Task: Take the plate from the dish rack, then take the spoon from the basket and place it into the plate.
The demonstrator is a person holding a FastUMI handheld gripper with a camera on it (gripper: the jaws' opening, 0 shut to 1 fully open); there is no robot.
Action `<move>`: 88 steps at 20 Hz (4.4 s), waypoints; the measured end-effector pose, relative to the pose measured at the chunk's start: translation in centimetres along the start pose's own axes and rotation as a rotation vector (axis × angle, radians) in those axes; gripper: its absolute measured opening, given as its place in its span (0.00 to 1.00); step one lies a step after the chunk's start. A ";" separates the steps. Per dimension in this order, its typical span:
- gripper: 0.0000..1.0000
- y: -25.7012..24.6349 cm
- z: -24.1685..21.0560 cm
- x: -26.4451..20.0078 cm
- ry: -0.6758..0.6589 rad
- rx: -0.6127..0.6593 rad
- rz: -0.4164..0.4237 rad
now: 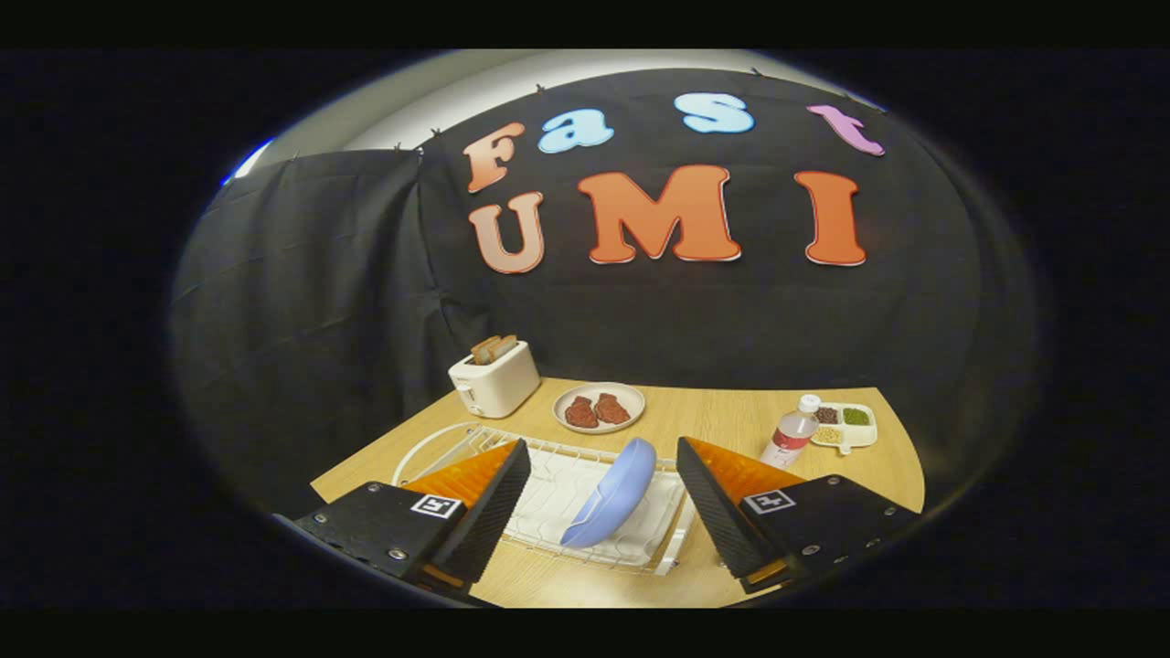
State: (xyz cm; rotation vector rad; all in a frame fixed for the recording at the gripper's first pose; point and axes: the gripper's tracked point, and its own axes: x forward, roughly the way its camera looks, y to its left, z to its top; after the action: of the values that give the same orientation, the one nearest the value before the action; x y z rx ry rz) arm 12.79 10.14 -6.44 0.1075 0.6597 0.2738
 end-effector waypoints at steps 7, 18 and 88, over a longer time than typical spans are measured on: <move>0.95 -0.7 -3.5 4.9 0.196 0.019 -0.052; 0.56 -1.6 -8.7 8.6 0.415 -0.005 -0.156; 0.20 -3.3 -27.2 -7.9 0.267 0.466 -0.027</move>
State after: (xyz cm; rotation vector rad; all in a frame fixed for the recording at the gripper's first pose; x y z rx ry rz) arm -9.23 5.06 -23.82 0.5139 0.9820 0.1035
